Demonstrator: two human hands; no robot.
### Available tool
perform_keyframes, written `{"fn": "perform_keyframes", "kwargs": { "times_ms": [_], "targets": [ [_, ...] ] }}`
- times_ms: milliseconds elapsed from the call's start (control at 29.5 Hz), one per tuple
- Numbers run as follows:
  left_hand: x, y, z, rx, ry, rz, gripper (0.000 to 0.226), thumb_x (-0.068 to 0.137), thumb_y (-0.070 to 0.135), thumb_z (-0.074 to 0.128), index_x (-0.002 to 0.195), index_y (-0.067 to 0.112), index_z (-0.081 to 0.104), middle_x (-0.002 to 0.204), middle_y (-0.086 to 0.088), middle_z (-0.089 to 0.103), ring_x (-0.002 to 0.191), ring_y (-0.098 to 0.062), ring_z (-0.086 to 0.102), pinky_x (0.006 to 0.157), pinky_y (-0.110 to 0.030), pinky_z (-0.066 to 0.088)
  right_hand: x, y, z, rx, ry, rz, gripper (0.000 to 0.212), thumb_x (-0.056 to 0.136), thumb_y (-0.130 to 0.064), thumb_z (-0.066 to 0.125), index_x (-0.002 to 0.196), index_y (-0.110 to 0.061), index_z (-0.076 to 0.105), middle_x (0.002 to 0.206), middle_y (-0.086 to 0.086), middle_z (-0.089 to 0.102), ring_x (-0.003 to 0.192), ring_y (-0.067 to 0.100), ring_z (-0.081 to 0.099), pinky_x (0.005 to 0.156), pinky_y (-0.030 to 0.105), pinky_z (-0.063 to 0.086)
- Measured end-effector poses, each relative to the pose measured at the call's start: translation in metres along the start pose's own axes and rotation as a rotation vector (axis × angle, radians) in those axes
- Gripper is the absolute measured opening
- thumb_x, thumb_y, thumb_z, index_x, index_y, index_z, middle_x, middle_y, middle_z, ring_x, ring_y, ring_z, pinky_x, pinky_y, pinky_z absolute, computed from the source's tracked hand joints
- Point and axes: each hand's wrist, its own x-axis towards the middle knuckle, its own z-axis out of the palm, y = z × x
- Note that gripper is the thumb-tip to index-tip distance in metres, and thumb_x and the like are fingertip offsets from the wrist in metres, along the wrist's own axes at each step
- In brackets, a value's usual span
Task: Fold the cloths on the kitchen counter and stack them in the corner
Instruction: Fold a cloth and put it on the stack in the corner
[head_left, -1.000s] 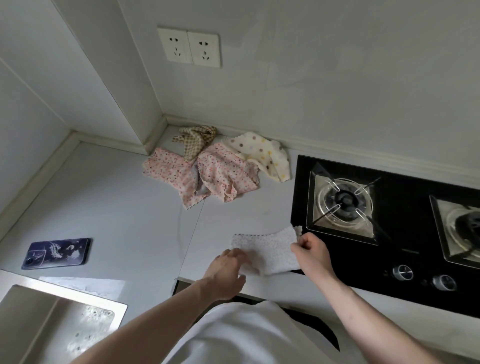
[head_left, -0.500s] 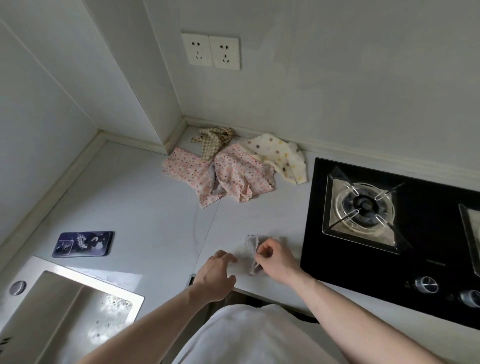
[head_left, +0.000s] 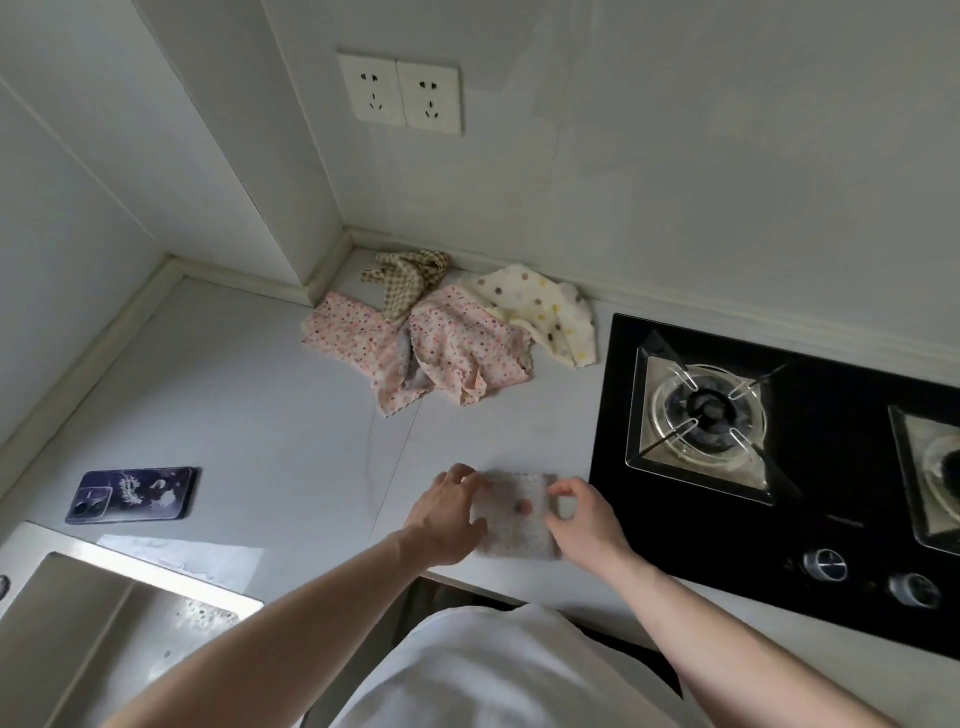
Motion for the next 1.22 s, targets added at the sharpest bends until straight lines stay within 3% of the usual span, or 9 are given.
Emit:
{"fn": "perform_keyframes", "kwargs": {
  "times_ms": [170,373,509,645,746,882,984,1120,1222],
  "targets": [
    [0.034,0.011,-0.003,0.055,-0.034,-0.061,0.059,0.095,0.037,0.062,0.149,0.024,0.042,0.149,0.003,0.041,0.132,-0.024,0.042,0.108,-0.042,0.048,-0.001,0.010,-0.008,0.003,-0.027,0.045,0.044,0.090,-0.036,0.074,0.128,-0.020,0.058,0.131,-0.005,0.058,0.122,0.010,0.053,0.094,0.020,0.037],
    [0.050,0.022,0.006,0.043,-0.055,-0.185,0.032,0.089,0.023,0.057,0.121,0.023,0.054,0.117,0.000,0.057,0.108,-0.026,0.058,0.090,-0.041,0.053,0.003,0.012,-0.015,-0.006,-0.057,0.068,0.049,0.091,-0.029,0.073,0.135,-0.016,0.055,0.137,-0.002,0.057,0.130,0.015,0.053,0.099,0.020,0.036],
    [0.046,0.021,0.009,-0.037,0.000,-0.125,0.011,0.089,0.027,0.062,0.099,0.028,0.067,0.106,0.007,0.055,0.096,-0.021,0.060,0.079,-0.035,0.054,0.008,0.012,-0.014,-0.014,-0.058,0.056,0.053,0.087,-0.027,0.076,0.135,-0.019,0.055,0.137,-0.003,0.059,0.129,0.015,0.055,0.100,0.021,0.038],
    [0.034,0.026,0.004,-0.102,0.059,-0.008,0.017,0.085,0.019,0.068,0.096,0.031,0.070,0.108,0.011,0.055,0.091,-0.018,0.061,0.071,-0.030,0.049,0.012,0.006,-0.012,-0.016,-0.068,0.016,0.054,0.084,-0.024,0.078,0.134,-0.026,0.060,0.130,-0.010,0.063,0.122,0.012,0.058,0.104,0.025,0.044],
    [0.026,0.026,0.001,-0.109,0.068,0.032,0.019,0.084,0.014,0.068,0.092,0.032,0.069,0.109,0.013,0.056,0.089,-0.017,0.062,0.073,-0.032,0.053,0.013,0.002,-0.008,-0.038,-0.011,-0.011,0.020,0.085,-0.018,0.076,0.095,-0.034,0.070,0.095,-0.014,0.071,0.090,0.012,0.067,0.076,0.023,0.053],
    [0.015,0.022,0.002,-0.075,0.085,0.078,0.028,0.080,0.004,0.060,0.087,0.030,0.067,0.104,0.015,0.059,0.081,-0.017,0.061,0.068,-0.033,0.051,0.007,0.001,-0.005,-0.057,0.062,-0.088,0.019,0.085,-0.011,0.075,0.079,-0.028,0.070,0.072,-0.014,0.065,0.068,0.001,0.062,0.054,0.008,0.042],
    [0.005,0.019,0.006,-0.034,0.079,0.128,0.030,0.076,0.001,0.056,0.088,0.028,0.065,0.108,0.014,0.060,0.081,-0.020,0.062,0.064,-0.027,0.042,-0.002,0.009,-0.002,-0.110,0.068,-0.201,0.029,0.081,-0.006,0.073,0.076,-0.033,0.065,0.083,-0.014,0.064,0.078,0.001,0.063,0.066,0.006,0.043],
    [-0.005,0.015,0.015,0.006,0.033,0.197,0.025,0.078,0.008,0.059,0.093,0.028,0.065,0.114,0.015,0.058,0.092,-0.017,0.062,0.070,-0.028,0.048,-0.013,0.026,0.003,-0.184,0.050,-0.263,0.026,0.079,-0.006,0.070,0.078,-0.031,0.064,0.102,-0.016,0.064,0.099,0.005,0.065,0.090,0.027,0.051],
    [-0.012,0.010,0.021,0.039,-0.012,0.217,0.022,0.084,0.018,0.058,0.100,0.030,0.068,0.123,0.018,0.054,0.104,-0.012,0.060,0.080,-0.027,0.050,-0.019,0.036,0.007,-0.245,-0.007,-0.254,0.023,0.084,-0.011,0.070,0.085,-0.034,0.066,0.120,-0.016,0.062,0.110,0.005,0.063,0.094,0.020,0.045]
  ]
}}
